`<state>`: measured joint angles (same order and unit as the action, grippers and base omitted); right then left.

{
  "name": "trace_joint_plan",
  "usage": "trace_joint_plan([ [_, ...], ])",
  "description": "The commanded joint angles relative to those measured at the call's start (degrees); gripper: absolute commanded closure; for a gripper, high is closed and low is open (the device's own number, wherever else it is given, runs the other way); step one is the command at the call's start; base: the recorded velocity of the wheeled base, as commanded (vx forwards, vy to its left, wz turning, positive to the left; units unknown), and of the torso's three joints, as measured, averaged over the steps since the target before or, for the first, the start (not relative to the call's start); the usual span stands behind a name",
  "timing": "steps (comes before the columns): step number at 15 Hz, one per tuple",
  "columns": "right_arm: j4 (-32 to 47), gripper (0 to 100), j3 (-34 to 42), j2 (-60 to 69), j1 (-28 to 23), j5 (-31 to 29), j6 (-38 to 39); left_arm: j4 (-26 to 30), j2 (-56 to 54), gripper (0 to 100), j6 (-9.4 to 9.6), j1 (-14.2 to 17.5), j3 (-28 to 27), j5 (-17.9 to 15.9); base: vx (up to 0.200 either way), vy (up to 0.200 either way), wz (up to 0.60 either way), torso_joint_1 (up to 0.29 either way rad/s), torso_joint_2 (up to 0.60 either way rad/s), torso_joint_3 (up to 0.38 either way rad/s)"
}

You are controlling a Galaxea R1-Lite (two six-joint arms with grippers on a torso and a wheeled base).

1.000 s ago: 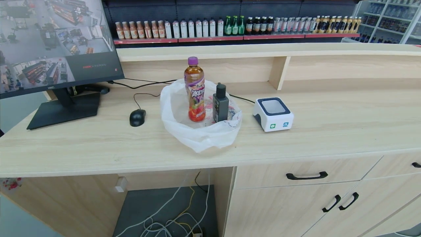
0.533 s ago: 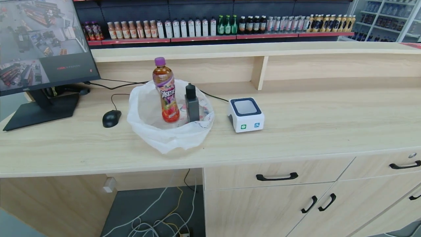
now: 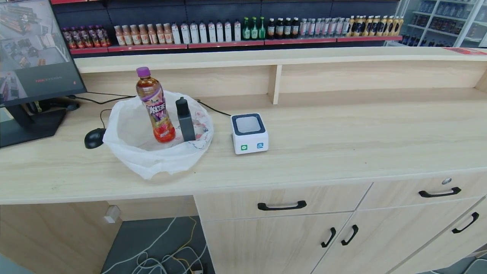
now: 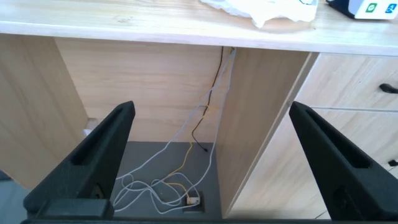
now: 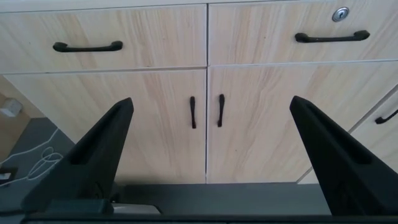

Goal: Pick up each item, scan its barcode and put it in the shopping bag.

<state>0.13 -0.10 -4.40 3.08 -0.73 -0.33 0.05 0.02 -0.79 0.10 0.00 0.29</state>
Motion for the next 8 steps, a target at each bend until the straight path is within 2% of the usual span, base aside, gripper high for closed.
trace_joint_plan([
  [1, -0.05, 0, 0.01, -0.17, -0.01, 0.03, -0.02, 0.04, -0.02, 0, -0.09, -0.01, 0.0, 0.06, 0.0, 0.0, 0.0, 0.0, 0.0, 0.0],
  [8, -0.05, 0, 0.01, -0.17, -0.01, 0.03, -0.02, -0.05, -0.02, 0, 0.09, -0.01, 0.0, 0.06, 0.0, 0.0, 0.0, 0.0, 0.0, 0.0],
])
